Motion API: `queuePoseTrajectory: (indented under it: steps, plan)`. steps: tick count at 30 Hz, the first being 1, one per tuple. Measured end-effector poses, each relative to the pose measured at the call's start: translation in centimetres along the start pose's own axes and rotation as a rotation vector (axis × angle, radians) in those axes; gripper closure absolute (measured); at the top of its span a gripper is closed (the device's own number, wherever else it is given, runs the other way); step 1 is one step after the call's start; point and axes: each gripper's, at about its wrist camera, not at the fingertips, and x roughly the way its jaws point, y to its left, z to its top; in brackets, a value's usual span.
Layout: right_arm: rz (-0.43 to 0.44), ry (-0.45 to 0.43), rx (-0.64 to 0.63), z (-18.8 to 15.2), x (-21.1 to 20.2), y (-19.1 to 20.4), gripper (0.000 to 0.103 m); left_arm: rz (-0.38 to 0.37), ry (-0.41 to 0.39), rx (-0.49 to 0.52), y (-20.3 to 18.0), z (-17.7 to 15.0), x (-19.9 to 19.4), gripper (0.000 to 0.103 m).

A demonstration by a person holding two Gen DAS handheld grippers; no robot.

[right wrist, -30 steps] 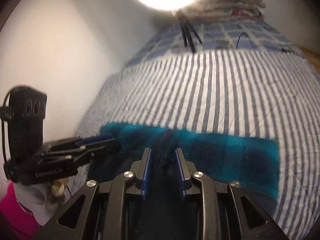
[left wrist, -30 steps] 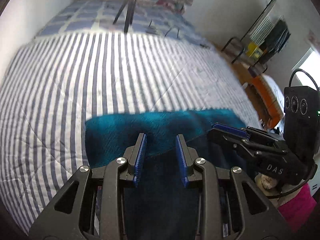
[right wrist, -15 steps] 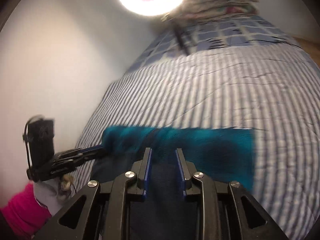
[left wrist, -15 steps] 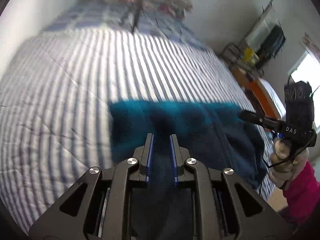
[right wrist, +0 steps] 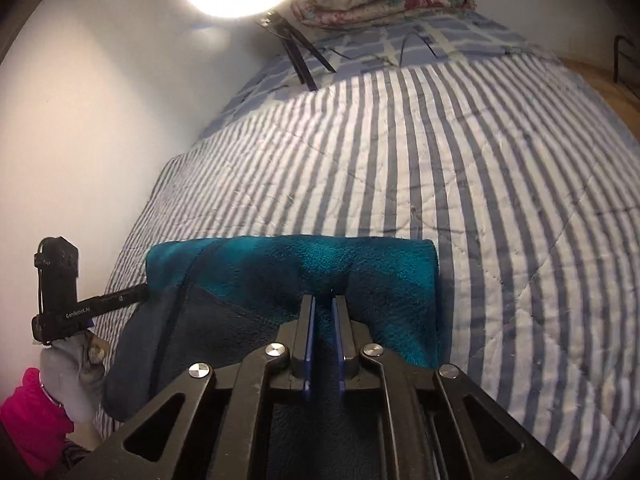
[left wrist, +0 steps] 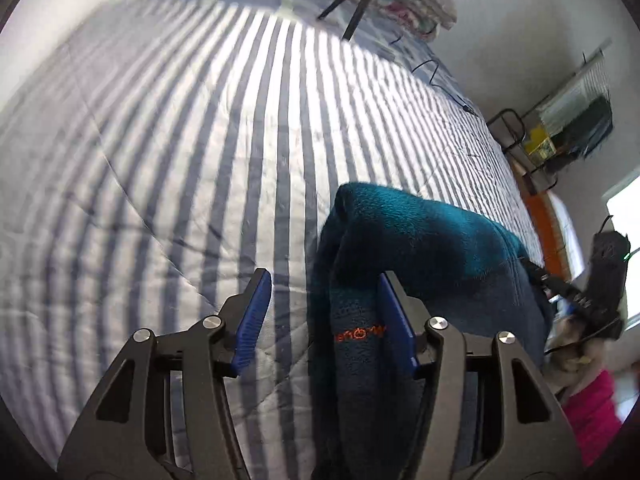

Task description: Fold large clothes

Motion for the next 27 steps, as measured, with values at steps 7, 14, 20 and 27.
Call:
queuePoseTrajectory:
  steps: [7,14,20,27]
  plan:
    - [0.029,0.015,-0.137,-2.7,-4.3,3.5,0.087,-0.034,-0.070,0.146,-5.4,-2.4,-5.5,0.047]
    - [0.017,0.111,-0.154,-7.2,-4.6,2.6,0.087,0.021,0.072,0.277,-8.3,-7.6,-2.1,0.054]
    - [0.033,0.157,-0.112,-9.5,-2.9,0.3,0.089,0.027,0.065,0.315,-8.2,-9.3,-0.8,0.052]
    - [0.058,0.130,-0.145,-9.2,-6.9,1.6,0.084,-0.035,0.048,0.193,-5.9,-10.5,-5.6,0.052]
